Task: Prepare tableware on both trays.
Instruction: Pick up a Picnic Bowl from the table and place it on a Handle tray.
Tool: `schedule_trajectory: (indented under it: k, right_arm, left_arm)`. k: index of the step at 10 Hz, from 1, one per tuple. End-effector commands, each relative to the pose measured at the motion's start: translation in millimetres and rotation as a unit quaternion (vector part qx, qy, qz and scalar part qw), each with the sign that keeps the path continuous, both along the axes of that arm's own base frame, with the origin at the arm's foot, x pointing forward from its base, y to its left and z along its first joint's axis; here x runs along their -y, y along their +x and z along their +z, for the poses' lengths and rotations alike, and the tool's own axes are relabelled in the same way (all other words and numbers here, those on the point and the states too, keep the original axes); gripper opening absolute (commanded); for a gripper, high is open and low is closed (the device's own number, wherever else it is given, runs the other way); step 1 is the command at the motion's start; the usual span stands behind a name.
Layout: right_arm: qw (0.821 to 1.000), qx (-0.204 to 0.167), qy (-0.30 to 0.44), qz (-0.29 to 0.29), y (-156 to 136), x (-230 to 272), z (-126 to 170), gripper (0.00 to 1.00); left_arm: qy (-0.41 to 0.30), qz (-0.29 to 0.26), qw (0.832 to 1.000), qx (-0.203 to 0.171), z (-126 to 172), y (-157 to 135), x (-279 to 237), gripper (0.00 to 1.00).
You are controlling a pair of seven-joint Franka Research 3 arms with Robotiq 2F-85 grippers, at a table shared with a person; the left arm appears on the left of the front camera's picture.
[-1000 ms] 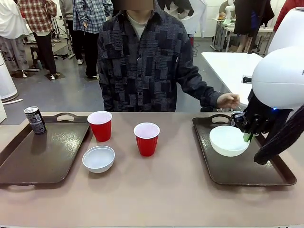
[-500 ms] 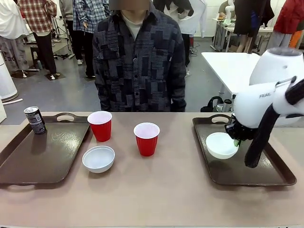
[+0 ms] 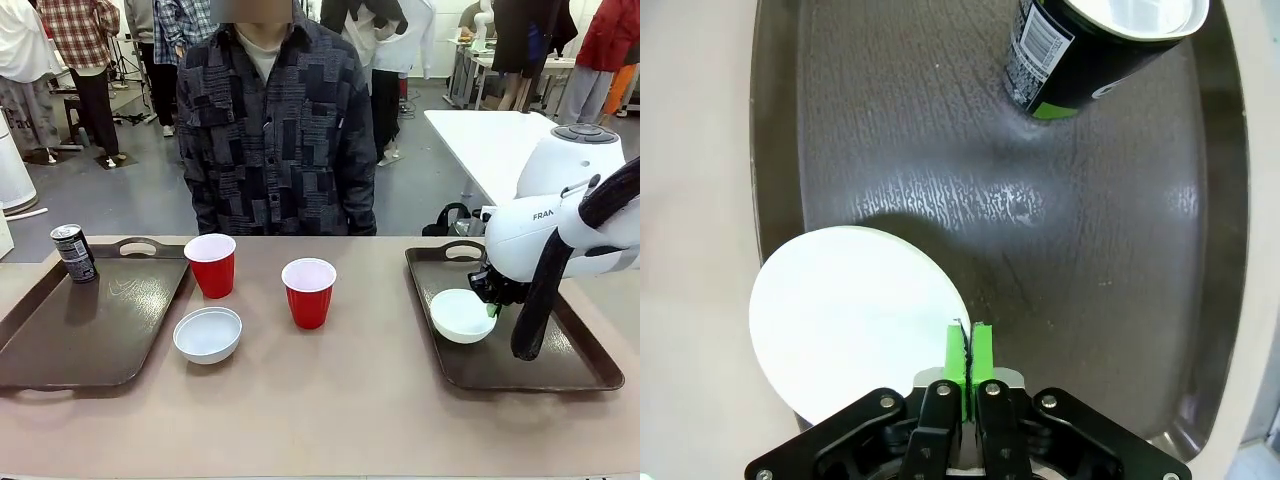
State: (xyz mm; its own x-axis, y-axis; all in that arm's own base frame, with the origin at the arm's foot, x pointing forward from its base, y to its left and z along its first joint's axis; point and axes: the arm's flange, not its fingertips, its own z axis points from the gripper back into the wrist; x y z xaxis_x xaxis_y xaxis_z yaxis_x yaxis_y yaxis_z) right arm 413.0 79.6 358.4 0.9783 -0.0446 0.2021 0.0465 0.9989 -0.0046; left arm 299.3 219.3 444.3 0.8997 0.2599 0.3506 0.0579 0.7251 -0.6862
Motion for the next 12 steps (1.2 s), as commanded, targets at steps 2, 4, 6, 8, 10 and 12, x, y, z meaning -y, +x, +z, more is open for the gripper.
schedule_trajectory:
  k: [2, 4, 6, 8, 10, 12]
  right_arm:
    - [1.0, -0.025, 0.005, 0.007, 8.4, 2.2, -13.8, 0.03]
    - [1.0, -0.021, 0.015, 0.006, 1.9, 5.5, -7.1, 0.63]
    - [1.0, -0.011, 0.016, 0.007, -9.1, 7.2, 11.8, 0.24]
    - [1.0, -0.002, 0.007, -0.002, -20.8, 8.8, 39.8, 0.44]
    - [1.0, 0.002, 0.026, -0.003, -36.9, 14.4, 78.7, 0.64]
    - [0.999, -0.006, 0.032, 0.002, -61.0, 16.3, 118.6, 0.84]
  left_arm:
    - [-0.007, -0.001, 1.0, 0.007, -0.3, -0.4, -1.3, 1.0]
    - [-0.007, -0.001, 1.0, 0.007, -0.3, -0.4, -1.3, 1.0]
    - [-0.007, -0.001, 1.0, 0.007, -0.3, -0.4, -1.3, 1.0]
    - [-0.007, -0.001, 1.0, 0.007, -0.3, -0.4, -1.3, 1.0]
    - [-0.007, -0.001, 1.0, 0.007, -0.3, -0.4, -1.3, 1.0]
    - [-0.007, -0.001, 1.0, 0.007, -0.3, -0.4, -1.3, 1.0]
